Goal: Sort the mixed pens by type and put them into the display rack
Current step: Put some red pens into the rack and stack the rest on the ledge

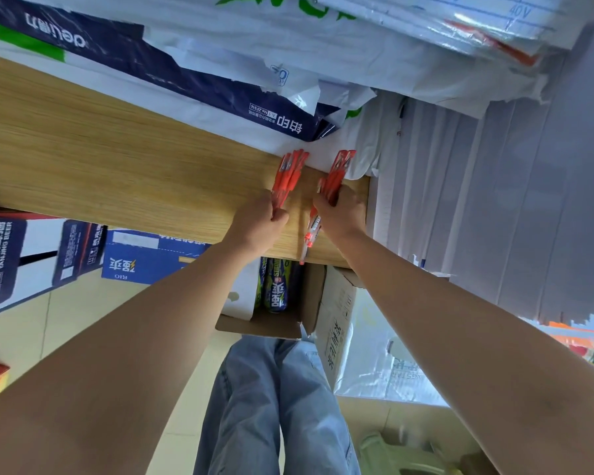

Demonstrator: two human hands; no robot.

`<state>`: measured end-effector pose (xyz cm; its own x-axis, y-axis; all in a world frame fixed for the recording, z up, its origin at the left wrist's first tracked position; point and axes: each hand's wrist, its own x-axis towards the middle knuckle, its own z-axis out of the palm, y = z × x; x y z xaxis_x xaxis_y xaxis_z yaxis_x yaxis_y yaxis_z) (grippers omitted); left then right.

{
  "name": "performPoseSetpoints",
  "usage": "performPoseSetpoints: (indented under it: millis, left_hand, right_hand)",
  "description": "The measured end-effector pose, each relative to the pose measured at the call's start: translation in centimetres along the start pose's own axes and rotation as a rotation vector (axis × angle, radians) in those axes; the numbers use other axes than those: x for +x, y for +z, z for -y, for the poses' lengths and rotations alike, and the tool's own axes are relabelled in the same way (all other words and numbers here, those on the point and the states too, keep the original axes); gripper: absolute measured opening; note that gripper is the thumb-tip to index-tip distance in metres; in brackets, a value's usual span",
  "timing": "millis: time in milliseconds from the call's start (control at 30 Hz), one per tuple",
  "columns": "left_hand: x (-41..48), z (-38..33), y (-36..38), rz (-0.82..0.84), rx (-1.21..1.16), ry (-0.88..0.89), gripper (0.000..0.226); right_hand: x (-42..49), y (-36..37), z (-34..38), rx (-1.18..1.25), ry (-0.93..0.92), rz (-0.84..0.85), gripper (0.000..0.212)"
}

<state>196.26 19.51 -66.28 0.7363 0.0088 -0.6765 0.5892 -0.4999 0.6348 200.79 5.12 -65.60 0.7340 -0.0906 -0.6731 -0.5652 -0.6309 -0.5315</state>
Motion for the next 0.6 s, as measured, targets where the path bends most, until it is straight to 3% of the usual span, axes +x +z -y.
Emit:
performPoseSetpoints:
  millis: [100,333,600]
  left_hand:
    - [-1.3,-0.1,-0.3,0.017,-0.211,-0.089,0.006]
    - [-6.8,-3.1,-2.1,0.013,-0.396,-0.143,0.013]
    - [-14.8,-7.4,-5.1,0.146,-0.547,-0.265,0.015]
  right_hand:
    - [-1.3,-0.7,0.3,0.089,0.015,0.081,0.018]
    - [-5.8,-2.9,2.8,0.279,-0.01,0.149,0.012]
    - [-12.0,-5.8,6.8,0.585,-0.028,0.07,0.016]
